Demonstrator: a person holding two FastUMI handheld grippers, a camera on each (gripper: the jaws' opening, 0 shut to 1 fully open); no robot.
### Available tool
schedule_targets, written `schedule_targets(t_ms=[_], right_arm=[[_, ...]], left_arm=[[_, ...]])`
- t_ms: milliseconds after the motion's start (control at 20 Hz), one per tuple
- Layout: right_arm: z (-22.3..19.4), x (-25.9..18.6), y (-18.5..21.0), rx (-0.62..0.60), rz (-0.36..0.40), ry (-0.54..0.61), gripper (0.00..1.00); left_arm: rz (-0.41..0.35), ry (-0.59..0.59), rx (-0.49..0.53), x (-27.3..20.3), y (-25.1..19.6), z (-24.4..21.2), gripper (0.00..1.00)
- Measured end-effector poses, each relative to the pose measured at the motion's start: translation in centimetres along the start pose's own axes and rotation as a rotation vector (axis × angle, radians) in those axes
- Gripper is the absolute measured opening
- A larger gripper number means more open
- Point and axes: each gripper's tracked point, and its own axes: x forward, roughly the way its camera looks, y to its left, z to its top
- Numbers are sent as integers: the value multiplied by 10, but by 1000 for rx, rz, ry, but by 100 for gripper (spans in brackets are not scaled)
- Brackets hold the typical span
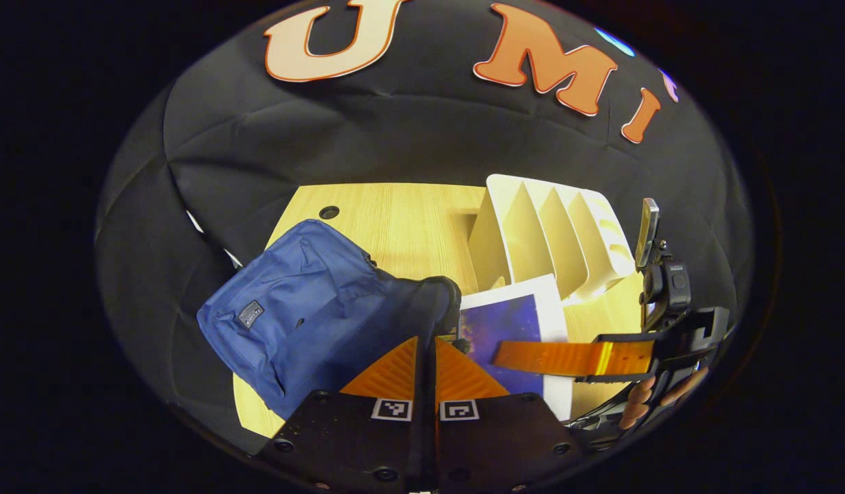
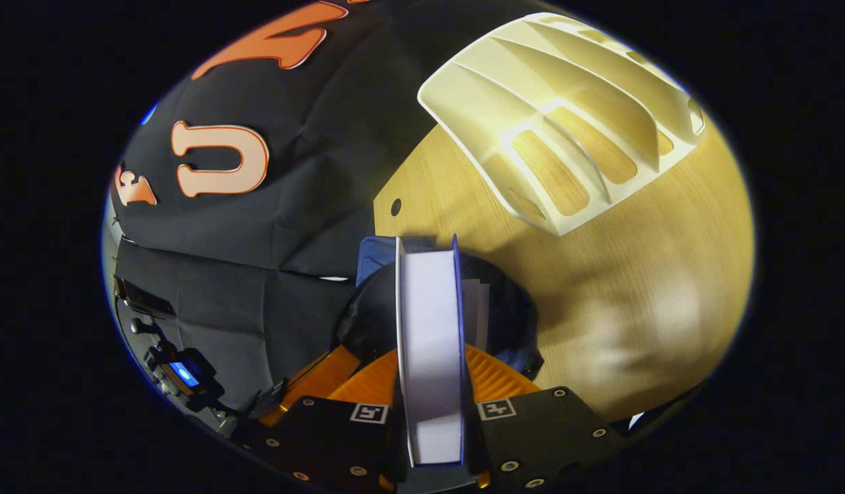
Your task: Open the schoolbag, grab two books from the bookshelf and put them into the schoolbag.
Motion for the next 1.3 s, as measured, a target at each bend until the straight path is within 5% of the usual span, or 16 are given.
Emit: schedule_targets(t_ms=[500,550,600,1300], right_arm=[[-13,45,4,85,89,-44,33],[-16,49,5,84,100,-36,43],[-15,54,6,85,107,-37,34],[-23,103,19,97,178,-14,35]], left_arm=[[4,21,118,-1,-9,6,1],[-3,23,122,0,-11,5,1],[-15,30,120,-1,-16,5,1],[-31,20,240,0,-22,3,1]])
